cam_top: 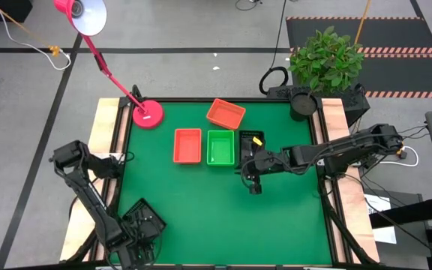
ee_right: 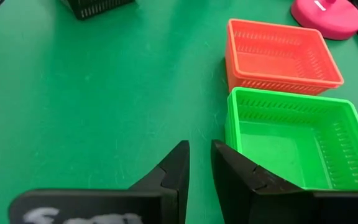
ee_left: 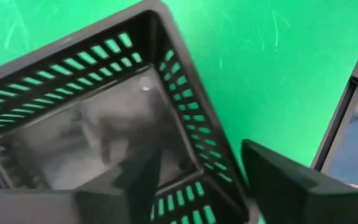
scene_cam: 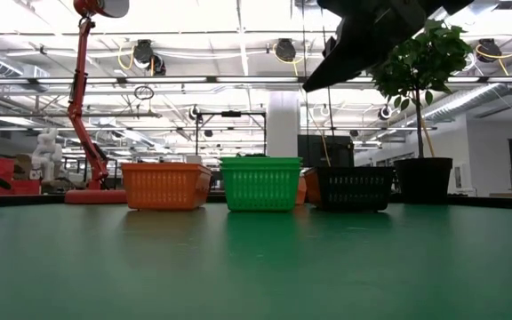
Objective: Stack baskets by color
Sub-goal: Stack the bottom black basket on top of the other top black baskets
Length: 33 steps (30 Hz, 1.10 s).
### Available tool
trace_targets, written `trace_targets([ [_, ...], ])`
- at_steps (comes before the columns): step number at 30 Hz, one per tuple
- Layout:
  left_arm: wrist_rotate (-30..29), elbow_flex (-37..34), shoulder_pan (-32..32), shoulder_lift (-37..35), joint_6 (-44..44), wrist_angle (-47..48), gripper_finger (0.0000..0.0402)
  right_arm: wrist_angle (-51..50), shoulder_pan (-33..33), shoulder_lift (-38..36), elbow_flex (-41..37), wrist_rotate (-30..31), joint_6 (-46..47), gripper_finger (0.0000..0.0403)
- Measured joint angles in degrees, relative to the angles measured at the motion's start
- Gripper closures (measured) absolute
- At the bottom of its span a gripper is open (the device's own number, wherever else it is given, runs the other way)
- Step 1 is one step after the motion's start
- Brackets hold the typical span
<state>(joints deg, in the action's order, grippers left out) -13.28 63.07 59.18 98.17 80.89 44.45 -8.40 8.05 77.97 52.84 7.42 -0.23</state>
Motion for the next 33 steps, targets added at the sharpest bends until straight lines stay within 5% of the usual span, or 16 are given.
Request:
trace_targets([
  [9,1.7,0.0,-1.2,-0.4,-8.0,3.2,0.0383,2.7,0.0,0.0,0.0,0.2,0.0,0.0344],
  [23,-0.2,4.9,-17.7,-8.3,-20.9,28.2,0.0389,16.0,4.4,1.5,0.0,9.8,2.1,0.0344],
  [27,-5.2,12.7,-21.9,-8.3,-27.5,37.6,0.0394,16.8,4.9,1.5,0.0,12.0,1.7,0.0344],
  [33,-15.3,21.6,-28.0,-8.4,-43.3,36.7,0.0391,17.4,5.2,1.5,0.0,14.4,-0.5,0.0344],
])
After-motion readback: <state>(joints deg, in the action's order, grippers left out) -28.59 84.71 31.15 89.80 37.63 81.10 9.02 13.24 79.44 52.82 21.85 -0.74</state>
